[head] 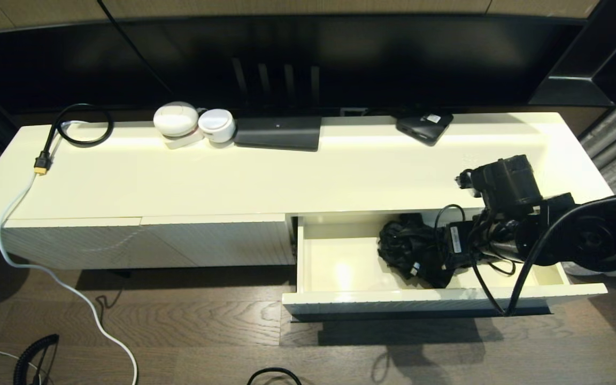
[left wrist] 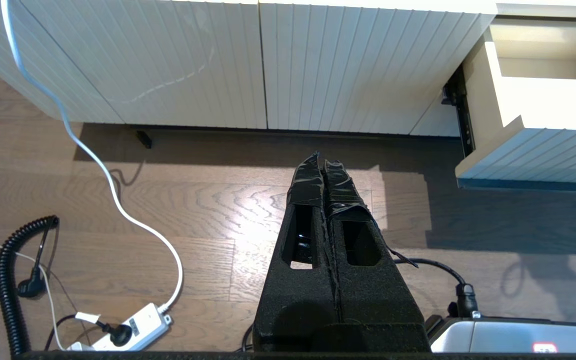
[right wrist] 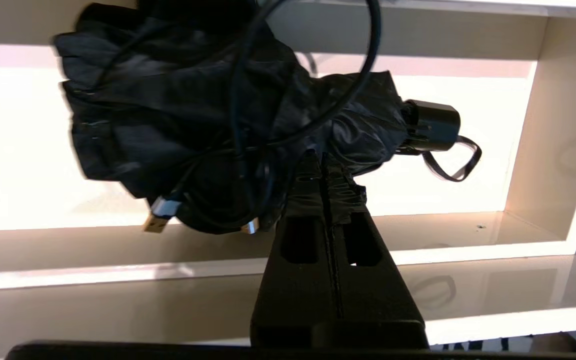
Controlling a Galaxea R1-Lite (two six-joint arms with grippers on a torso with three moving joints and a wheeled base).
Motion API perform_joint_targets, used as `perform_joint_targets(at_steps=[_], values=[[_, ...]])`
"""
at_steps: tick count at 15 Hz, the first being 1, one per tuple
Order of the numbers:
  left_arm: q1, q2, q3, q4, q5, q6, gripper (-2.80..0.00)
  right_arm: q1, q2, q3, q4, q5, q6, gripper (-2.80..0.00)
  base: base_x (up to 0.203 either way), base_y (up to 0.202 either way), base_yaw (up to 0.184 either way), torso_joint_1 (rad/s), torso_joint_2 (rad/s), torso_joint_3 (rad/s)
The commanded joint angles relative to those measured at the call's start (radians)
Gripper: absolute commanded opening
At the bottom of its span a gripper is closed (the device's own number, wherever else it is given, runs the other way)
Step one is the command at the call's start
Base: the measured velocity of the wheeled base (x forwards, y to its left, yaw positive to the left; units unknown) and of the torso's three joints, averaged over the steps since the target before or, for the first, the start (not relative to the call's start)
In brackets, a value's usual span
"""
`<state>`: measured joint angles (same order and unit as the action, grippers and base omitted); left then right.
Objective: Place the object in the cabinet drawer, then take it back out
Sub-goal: Put the data cable in the drawer, then close the drawer
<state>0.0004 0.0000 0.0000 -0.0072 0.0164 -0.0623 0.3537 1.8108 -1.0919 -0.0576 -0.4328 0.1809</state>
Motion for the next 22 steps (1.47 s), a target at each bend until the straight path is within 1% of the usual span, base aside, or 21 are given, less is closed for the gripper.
perform_joint_targets(at_steps=[1,4,10,13,18,22], values=[[0.001,0.0,0.0,0.0,0.0,-0.001,-2.8,-0.033,0.044,-0.004,-0.025,-0.001,0.002,-2.8,0.0,0.0,0.0,0.0,0.0,0.0],[0.001,0.0,0.0,0.0,0.0,-0.001,-2.8,-0.056,0.088,-0.009,-0.062,0.002,0.001,-2.8,0.0,0.0,0.0,0.0,0.0,0.0],[0.0,0.0,0.0,0.0,0.0,-0.001,-2.8,-0.055,0.131,-0.025,-0.076,0.009,0.003,-2.8,0.0,0.0,0.0,0.0,0.0,0.0],[0.001,0.0,0.0,0.0,0.0,-0.001,-2.8,-0.055,0.069,-0.01,-0.065,0.01,-0.002,-2.8,0.0,0.0,0.0,0.0,0.0,0.0],[0.001,0.0,0.0,0.0,0.0,-0.001,-2.8,-0.046,-0.037,0.014,0.011,0.008,-0.01,-2.8,0.0,0.0,0.0,0.0,0.0,0.0],[0.001,0.0,0.0,0.0,0.0,-0.001,-2.8,-0.041,0.018,-0.021,-0.02,0.009,0.005,-2.8,0.0,0.0,0.0,0.0,0.0,0.0]])
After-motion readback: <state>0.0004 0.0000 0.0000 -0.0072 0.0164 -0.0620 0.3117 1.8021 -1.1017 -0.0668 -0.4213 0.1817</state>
